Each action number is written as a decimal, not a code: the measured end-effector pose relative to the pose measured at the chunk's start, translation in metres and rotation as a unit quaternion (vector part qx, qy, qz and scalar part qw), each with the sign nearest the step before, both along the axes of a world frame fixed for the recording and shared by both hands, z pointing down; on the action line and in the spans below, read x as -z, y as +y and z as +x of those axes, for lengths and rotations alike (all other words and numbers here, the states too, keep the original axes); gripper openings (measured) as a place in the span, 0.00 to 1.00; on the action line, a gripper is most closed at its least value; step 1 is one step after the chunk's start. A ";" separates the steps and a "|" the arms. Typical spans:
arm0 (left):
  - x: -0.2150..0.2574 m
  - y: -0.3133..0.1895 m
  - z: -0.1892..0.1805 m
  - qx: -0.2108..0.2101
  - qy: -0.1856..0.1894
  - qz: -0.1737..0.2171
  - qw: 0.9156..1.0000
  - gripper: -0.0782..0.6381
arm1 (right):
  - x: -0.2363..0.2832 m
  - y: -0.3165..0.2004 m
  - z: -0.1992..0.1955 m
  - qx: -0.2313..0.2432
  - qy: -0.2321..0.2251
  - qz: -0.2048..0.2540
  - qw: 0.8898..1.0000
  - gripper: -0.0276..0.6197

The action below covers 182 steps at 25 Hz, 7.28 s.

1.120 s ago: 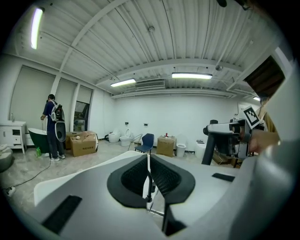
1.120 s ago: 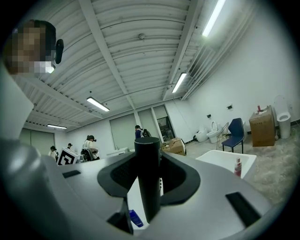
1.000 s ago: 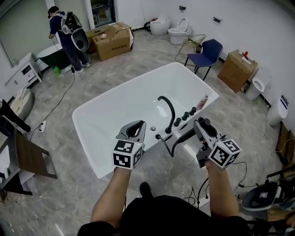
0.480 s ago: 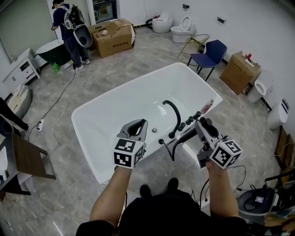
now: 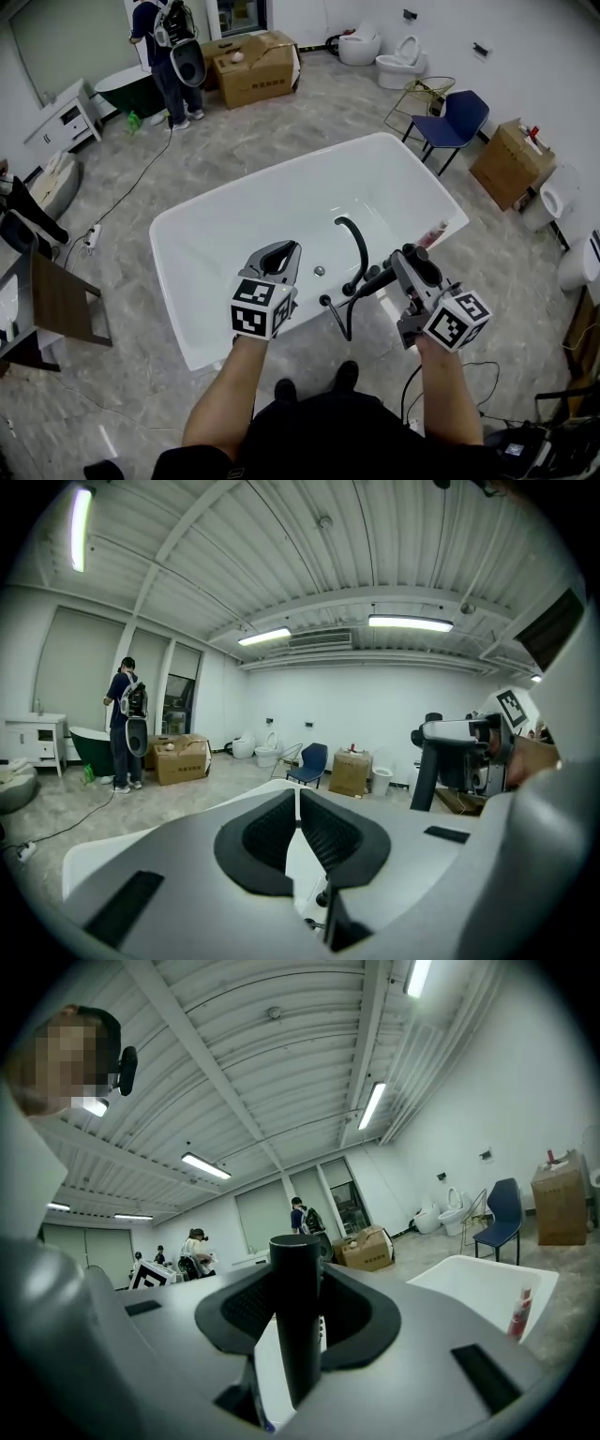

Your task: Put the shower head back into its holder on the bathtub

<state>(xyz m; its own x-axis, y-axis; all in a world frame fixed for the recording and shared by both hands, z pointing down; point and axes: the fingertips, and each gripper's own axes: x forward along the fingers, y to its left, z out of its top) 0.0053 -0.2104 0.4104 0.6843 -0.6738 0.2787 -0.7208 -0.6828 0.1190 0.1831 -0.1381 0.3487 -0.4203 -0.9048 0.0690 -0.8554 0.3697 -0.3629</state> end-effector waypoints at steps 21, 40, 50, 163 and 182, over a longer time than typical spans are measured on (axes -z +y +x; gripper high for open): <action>0.007 -0.019 0.014 0.078 -0.022 0.007 0.997 0.15 | 0.016 -0.066 -0.010 0.128 -0.013 0.015 0.992 0.26; 0.002 -0.021 -0.031 0.066 0.005 -0.007 0.998 0.15 | 0.015 -0.076 -0.053 0.110 0.036 0.011 0.993 0.26; -0.049 -0.011 -0.008 0.038 -0.031 -0.063 0.997 0.15 | -0.063 -0.087 -0.056 0.114 0.026 -0.063 0.991 0.26; -0.148 0.020 -0.032 0.081 0.001 -0.178 0.981 0.15 | -0.312 -0.056 -0.065 0.158 0.158 -0.300 0.927 0.33; -0.071 0.018 -0.051 0.073 0.018 -0.083 0.994 0.15 | -0.197 -0.041 -0.050 0.154 0.125 -0.206 0.958 0.13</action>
